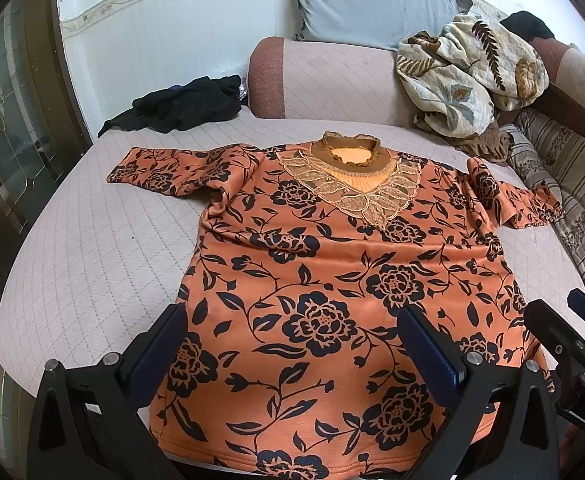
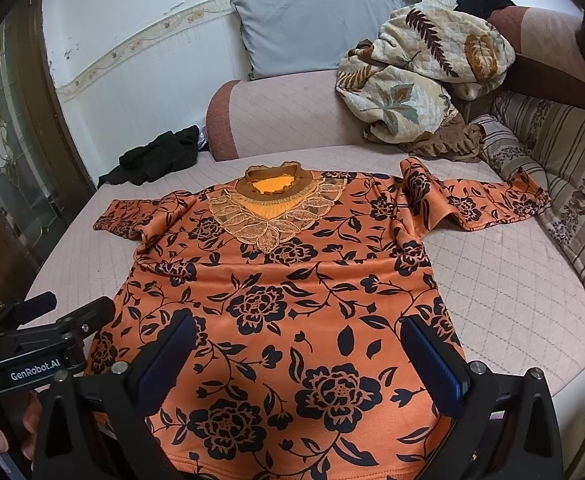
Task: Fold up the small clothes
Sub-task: 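Grasp the blouse sleeve cuff with the right gripper and lift it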
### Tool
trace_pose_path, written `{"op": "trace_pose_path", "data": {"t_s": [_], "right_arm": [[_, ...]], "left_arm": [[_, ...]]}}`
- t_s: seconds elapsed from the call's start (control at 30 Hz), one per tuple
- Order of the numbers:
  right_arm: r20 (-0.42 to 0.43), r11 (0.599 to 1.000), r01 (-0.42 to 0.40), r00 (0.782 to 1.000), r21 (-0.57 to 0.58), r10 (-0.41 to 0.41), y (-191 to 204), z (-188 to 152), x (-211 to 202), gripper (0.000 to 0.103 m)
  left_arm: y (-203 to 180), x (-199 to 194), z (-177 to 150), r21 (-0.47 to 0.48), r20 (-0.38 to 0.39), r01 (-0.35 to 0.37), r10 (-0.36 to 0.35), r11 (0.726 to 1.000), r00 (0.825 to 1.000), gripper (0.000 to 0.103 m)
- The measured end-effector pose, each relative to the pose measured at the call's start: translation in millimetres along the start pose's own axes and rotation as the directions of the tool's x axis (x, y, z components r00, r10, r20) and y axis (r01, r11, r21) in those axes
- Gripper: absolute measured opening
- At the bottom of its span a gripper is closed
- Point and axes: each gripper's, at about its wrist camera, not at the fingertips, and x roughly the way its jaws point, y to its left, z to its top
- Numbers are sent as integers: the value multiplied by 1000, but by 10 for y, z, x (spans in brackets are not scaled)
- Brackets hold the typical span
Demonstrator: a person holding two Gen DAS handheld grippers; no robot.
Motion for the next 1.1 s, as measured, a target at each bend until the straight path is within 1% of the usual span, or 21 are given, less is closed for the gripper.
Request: {"op": "trace_pose_path", "data": {"t_s": [0.17,0.23,0.27,0.33,0.4,0.47,0.5,0.53,0.57,0.6,0.63,0.67,0.73,0.77,0.8,0.83,0.9,0.97,1.0,1.03,1.1], "right_arm": [[-3,1000,-15,1000,8,15,-27,-1,46,103],[-13,998,-59,998,24,59,-87,12,84,103],[-13,995,-87,996,41,87,-163,27,103,103],[-5,990,-106,994,95,107,-382,76,127,103],[24,974,-123,992,193,120,-796,156,171,103],[45,944,-122,993,306,114,-1282,241,269,103],[45,922,-122,993,367,113,-1534,269,339,103],[46,885,-127,992,448,119,-1890,306,460,102],[52,855,-126,992,503,115,-2153,329,545,102],[56,820,-103,995,563,87,-2479,356,652,99],[52,797,-86,996,598,69,-2691,389,725,92],[45,754,-73,997,653,58,-2973,416,842,89],[34,663,-57,998,746,47,-3478,476,1092,72],[23,648,-36,999,761,28,-3653,526,1187,69],[0,647,5,1000,763,-8,-3829,608,1300,66],[-9,648,25,1000,761,-28,-3932,666,1370,66],[-24,635,60,998,770,-65,-4164,814,1578,66],[-34,621,87,995,779,-97,-4329,930,1753,66],[-40,623,102,993,775,-113,-4388,986,1826,66],[-63,627,139,988,766,-142,-4458,1044,1918,66],[-85,623,170,983,763,-164,-4550,1109,2079,66]], "left_arm": [[7,48,6,0,-8,10,-10,1000,1000,103],[78,101,31,-7,-15,6,-6,1000,1000,103],[140,129,48,-15,-16,-3,3,1000,1000,103],[381,240,96,-59,-28,-47,45,997,999,103],[728,384,149,-133,-44,-105,100,986,994,103],[1076,534,163,-201,-72,-178,167,963,983,103],[1296,635,161,-238,-94,-220,203,946,975,103],[1429,698,152,-258,-107,-246,226,934,968,103],[1618,799,136,-282,-133,-289,261,915,956,103],[1740,876,122,-294,-153,-317,283,902,947,103],[1916,986,102,-306,-182,-355,312,883,933,103],[2024,1048,92,-313,-196,-376,328,872,924,103],[2226,1165,85,-327,-212,-416,363,848,907,103],[2295,1199,99,-336,-214,-428,374,839,902,103],[2327,1216,115,-344,-211,-431,379,834,901,103],[2398,1248,148,-359,-197,-432,386,827,901,103],[2467,1285,196,-373,-176,-434,397,820,901,103],[2502,1356,216,-379,-165,-426,393,821,905,103],[2534,1415,200,-382,-171,-425,390,820,905,103],[2525,1451,189,-381,-184,-429,388,819,903,103],[2615,1652,71,-397,-227,-423,360,814,905,103]]}}
